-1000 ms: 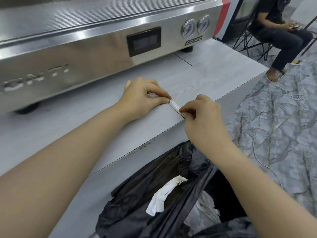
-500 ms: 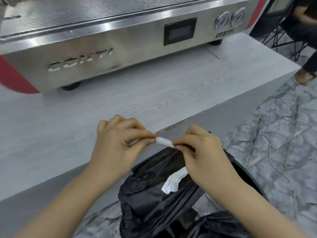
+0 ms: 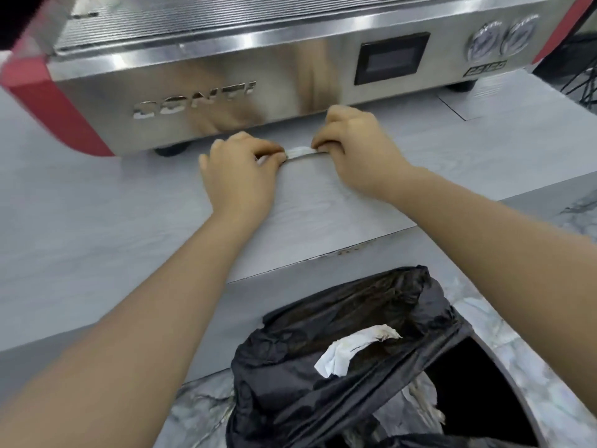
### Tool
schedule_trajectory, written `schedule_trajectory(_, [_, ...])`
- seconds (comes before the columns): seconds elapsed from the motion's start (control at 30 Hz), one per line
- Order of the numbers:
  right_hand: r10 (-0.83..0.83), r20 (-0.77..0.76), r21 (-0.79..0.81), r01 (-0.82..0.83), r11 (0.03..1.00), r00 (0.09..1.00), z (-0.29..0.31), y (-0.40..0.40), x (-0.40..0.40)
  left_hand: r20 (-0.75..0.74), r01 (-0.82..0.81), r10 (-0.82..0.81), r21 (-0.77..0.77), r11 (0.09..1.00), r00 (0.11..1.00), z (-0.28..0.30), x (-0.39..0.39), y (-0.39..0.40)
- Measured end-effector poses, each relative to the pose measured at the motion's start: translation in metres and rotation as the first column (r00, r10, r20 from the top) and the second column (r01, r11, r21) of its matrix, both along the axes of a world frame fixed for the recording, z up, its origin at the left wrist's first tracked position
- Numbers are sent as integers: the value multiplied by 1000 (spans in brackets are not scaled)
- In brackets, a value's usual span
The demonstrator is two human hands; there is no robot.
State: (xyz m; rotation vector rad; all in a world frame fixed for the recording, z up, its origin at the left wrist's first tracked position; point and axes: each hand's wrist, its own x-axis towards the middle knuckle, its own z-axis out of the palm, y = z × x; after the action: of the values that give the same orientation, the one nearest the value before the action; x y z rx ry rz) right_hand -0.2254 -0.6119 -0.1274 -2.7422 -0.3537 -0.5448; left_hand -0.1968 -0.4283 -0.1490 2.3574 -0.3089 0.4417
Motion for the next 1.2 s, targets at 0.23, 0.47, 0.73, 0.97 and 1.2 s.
schedule_trajectory(0.23, [83, -31, 47, -82, 996, 996, -7, -9, 17, -90, -75, 81, 66, 995, 993, 1, 10, -2])
schedule_trajectory(0.47, [217, -49, 138, -208, 968, 975, -7, -19, -58, -59, 56, -54, 32, 998, 997, 1, -71, 9])
schedule_trajectory(0.73, [309, -133, 145, -290, 946, 942, -9, -36, -140, -105, 30, -29, 2, 1000, 994, 5, -169, 3])
schedule_trajectory(0.97, [219, 125, 70, -229, 971, 968, 22, -88, -67, 9, 4, -3, -124, 992, 1000, 23, -93, -63])
schedule_trajectory(1.2, [124, 111, -119, -111, 987, 986, -6, -140, 8, -45, -155, 158, 58, 986, 986, 12, -17, -141])
